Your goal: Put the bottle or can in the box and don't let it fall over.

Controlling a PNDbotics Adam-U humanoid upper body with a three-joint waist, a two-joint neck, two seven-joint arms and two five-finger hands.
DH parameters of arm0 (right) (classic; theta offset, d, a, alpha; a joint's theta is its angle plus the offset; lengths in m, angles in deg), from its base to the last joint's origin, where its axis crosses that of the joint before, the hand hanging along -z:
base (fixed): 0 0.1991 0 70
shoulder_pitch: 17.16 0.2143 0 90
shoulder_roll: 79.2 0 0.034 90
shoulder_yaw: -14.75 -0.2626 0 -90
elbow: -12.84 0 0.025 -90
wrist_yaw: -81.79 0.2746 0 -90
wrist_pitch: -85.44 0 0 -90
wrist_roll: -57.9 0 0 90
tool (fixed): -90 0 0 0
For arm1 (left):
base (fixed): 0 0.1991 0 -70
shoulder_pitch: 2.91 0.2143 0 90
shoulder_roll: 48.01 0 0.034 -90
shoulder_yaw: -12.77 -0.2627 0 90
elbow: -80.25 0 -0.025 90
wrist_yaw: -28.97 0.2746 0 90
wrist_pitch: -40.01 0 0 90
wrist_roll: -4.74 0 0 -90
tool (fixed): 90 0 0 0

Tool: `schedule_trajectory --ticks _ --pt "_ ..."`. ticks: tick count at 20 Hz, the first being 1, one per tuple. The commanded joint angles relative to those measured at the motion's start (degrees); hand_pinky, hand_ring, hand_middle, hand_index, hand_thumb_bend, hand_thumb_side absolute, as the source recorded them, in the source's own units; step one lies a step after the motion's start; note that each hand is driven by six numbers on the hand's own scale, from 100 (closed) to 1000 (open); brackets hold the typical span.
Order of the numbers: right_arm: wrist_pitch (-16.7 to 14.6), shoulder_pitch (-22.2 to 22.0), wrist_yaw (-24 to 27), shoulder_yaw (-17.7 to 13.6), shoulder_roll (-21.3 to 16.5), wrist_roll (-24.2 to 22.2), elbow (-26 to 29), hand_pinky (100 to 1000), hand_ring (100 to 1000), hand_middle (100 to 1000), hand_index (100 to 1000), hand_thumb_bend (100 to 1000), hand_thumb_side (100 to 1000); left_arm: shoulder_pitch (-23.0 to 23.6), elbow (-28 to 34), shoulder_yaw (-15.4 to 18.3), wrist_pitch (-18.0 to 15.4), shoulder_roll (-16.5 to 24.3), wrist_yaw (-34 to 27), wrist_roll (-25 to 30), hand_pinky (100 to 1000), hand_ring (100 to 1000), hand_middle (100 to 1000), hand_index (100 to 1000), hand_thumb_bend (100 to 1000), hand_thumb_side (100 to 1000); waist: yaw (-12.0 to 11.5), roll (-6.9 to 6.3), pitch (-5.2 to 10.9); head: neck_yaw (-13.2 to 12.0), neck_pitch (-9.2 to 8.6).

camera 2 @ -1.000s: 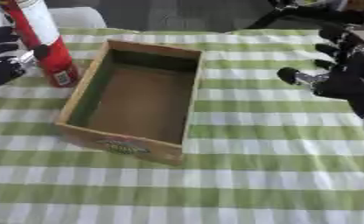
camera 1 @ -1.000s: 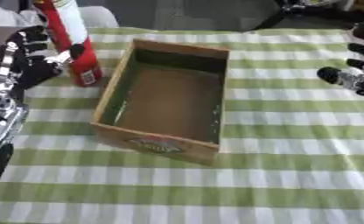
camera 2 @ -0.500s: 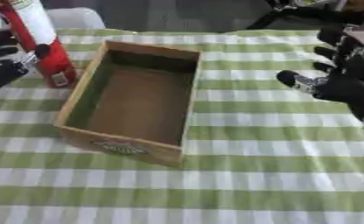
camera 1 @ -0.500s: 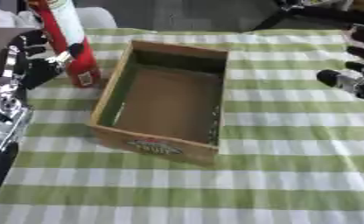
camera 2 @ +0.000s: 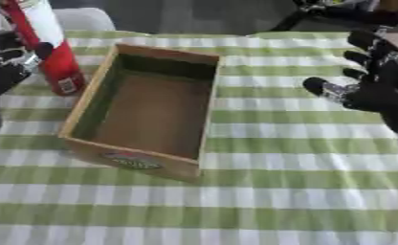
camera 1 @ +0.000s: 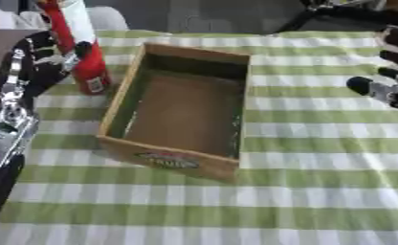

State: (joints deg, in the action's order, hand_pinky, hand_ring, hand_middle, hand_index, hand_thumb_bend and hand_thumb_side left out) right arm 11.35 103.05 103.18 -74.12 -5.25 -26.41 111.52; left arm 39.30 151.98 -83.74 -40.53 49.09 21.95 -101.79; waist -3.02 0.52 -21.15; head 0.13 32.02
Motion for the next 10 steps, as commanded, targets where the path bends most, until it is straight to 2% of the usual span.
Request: schedule_trajectory --ticks 1,4,5,10 --pt "0.0 0.84 -0.31 -0.24 -1.15 -0.15 1.24 954 1000 995 969 669 100 -1.49 0.63 0.32 0.04 0.99 0.34 -0.23 868 862 780 853 851 472 0.14 0.0 0.95 -0.03 -0.71" --pt "0.0 0.87 -0.3 -0.23 -1.16 -0.19 1.22 954 1000 994 969 669 100 -1.78 0.57 0.33 0.44 0.95 1.09 -0.58 869 862 780 852 841 461 0.15 0.01 0.92 -0.05 -0.7" --pt "0.01 0.86 -0.29 -0.22 -1.16 -0.21 1.2 954 1000 994 968 670 100 -1.87 0.42 0.34 0.78 1.0 1.52 -0.81 870 863 781 855 822 430 0.15 0.01 0.92 -0.05 -0.71" --pt "0.06 0.93 -0.15 -0.18 -1.11 -0.33 0.98 954 1000 993 968 670 100 -2.5 -0.81 0.53 4.33 0.91 4.6 -3.22 866 858 773 852 817 391 0.14 -0.03 0.91 -0.11 -0.75"
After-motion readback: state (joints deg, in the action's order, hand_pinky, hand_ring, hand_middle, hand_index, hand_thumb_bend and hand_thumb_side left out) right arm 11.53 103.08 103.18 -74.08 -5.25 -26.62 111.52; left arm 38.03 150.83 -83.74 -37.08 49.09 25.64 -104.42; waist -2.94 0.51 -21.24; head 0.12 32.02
